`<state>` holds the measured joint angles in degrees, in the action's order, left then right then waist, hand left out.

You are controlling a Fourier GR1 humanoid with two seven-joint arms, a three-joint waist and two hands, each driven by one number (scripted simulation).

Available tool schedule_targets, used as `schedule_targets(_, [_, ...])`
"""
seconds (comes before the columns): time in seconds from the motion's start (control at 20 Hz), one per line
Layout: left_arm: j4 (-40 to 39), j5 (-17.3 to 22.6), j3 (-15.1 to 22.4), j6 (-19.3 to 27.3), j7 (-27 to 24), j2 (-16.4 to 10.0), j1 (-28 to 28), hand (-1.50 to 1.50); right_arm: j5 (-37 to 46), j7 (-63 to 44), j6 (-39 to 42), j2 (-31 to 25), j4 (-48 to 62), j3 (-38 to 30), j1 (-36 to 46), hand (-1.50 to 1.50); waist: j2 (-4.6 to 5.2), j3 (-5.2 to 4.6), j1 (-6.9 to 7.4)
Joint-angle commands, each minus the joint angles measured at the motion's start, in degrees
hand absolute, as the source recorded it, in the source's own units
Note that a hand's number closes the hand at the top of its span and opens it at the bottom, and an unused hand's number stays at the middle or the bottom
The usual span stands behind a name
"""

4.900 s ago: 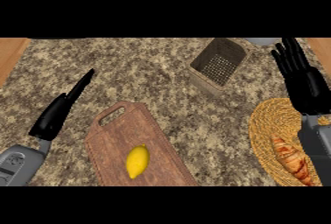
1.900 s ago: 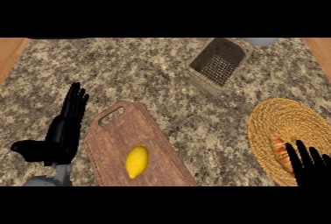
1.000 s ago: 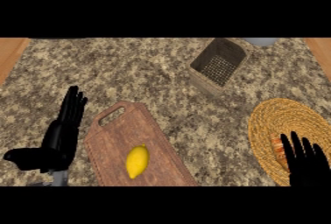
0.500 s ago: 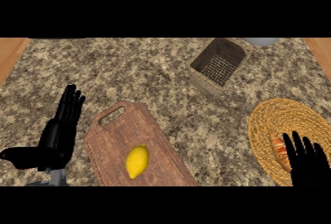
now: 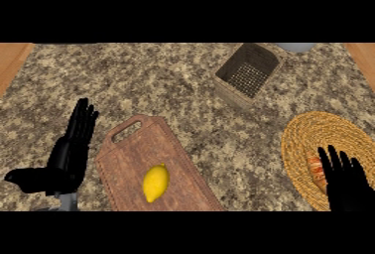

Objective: Pick the croissant from the placemat and place it in the basket

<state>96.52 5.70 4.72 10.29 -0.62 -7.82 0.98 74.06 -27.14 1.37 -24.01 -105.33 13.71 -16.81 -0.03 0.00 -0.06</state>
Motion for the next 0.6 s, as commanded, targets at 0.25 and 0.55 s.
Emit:
schedule_targets(0.25, [-1.87, -0.72, -1.78, -1.89, -0.23, 0.91, -0.94, 0.00, 2.02, 3.90, -1.30, 2.99, 6.14, -2.89, 2.78, -1.50, 0.01, -0.01, 0.01])
schedule_targets(0.55, [2.10, -2.84, -0.26, 0.12, 4.41, 1.79, -1.75, 0.00, 1.43, 6.42, -6.33, 3.81, 9.74, -5.08, 0.98, -1.50, -0.02, 0.02, -0.07])
